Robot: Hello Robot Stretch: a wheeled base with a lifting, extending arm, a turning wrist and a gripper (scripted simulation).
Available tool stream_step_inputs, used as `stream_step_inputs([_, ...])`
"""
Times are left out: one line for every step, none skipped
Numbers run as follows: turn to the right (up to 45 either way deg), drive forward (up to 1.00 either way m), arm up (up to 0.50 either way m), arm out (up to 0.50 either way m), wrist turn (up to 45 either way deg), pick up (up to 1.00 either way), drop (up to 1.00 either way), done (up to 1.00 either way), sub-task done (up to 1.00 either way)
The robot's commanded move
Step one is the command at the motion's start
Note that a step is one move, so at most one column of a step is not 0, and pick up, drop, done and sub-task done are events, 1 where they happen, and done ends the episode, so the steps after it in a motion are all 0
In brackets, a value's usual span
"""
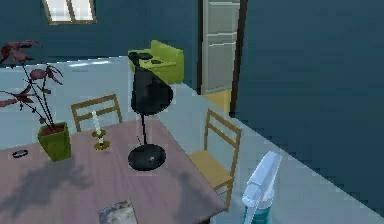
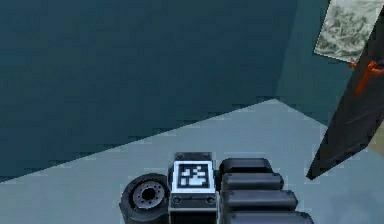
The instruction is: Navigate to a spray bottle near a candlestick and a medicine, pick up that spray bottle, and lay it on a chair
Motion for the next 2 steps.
stream_step_inputs([3.0,0.00,0.00,0.00,0.0,0.00,0.00,0.00,0.00])
stream_step_inputs([-33.0,0.00,0.00,0.00,0.0,0.00,0.00,0.00,0.00])
